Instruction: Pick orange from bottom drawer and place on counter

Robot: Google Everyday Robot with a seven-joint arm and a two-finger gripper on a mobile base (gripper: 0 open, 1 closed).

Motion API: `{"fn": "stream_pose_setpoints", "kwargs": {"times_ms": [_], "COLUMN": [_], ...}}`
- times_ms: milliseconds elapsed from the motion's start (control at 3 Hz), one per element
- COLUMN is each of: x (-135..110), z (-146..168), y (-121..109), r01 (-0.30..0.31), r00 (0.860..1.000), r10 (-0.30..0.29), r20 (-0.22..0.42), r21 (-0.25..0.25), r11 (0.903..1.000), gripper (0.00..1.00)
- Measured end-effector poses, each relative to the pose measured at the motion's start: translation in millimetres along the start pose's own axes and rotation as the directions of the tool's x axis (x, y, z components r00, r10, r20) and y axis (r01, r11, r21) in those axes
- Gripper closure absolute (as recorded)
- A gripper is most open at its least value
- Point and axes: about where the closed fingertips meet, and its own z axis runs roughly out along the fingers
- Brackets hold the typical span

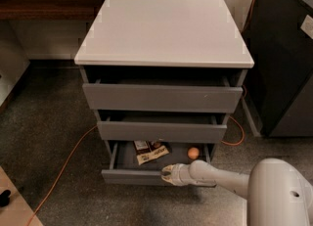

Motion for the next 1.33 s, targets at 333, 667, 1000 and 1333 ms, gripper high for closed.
{"fn": "stream_pose_setpoints", "kwargs": {"times_ms": [333, 667, 1000, 1333], "x": [-3, -7, -13, -21], "z": [-7, -19, -35, -49], "y": [11, 22, 31, 34], "r01": [-0.008, -0.016, -0.024, -0.027], "r00": [1.0, 0.999, 0.999, 0.998], "r10": [0.008, 0.016, 0.023, 0.024], "r20": [0.015, 0.029, 0.043, 0.061], "r21": [-0.001, 0.003, 0.021, 0.04], "r11": [1.0, 0.9999, 0.9995, 0.9988], "gripper": [1.0, 0.88, 0.64, 0.41]}}
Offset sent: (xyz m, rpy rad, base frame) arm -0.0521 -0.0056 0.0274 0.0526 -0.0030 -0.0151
